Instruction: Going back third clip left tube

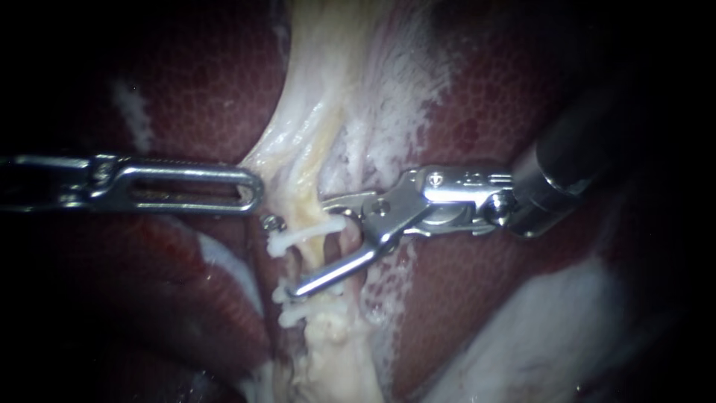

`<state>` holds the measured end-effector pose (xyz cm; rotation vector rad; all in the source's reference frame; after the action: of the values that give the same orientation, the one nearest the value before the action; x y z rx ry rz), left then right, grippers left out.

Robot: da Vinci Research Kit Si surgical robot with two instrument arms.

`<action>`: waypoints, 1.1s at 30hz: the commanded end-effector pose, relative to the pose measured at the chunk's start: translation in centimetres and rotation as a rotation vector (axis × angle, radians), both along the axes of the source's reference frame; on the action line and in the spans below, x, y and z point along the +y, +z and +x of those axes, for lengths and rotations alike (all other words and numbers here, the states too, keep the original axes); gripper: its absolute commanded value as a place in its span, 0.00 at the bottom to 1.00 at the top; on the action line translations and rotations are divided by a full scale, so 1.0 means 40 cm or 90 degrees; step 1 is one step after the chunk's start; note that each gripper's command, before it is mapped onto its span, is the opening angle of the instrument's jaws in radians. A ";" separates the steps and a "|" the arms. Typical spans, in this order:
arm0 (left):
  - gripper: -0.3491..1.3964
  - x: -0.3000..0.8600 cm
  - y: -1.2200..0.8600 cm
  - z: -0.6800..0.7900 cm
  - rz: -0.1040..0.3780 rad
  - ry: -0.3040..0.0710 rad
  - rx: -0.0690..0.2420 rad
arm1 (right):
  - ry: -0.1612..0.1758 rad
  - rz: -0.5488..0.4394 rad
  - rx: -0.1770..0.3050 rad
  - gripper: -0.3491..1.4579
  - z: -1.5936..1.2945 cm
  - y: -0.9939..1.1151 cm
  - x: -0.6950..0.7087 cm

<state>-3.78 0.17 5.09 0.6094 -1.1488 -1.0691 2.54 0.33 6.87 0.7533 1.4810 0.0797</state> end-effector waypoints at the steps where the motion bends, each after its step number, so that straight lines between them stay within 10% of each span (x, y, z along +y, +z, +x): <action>1: 0.00 0.0000 -0.0001 -0.0001 0.000 0.000 0.000 | 0.000 -0.004 0.001 0.51 -0.0001 0.0004 0.0003; 33: 0.00 -0.0001 0.0004 0.0001 -0.001 0.001 0.000 | 0.064 -0.040 -0.043 0.52 -0.0349 -0.0103 0.0038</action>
<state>-3.77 0.16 5.11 0.6090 -1.1489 -1.0681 1.10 0.48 6.43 0.6134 1.4494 0.1311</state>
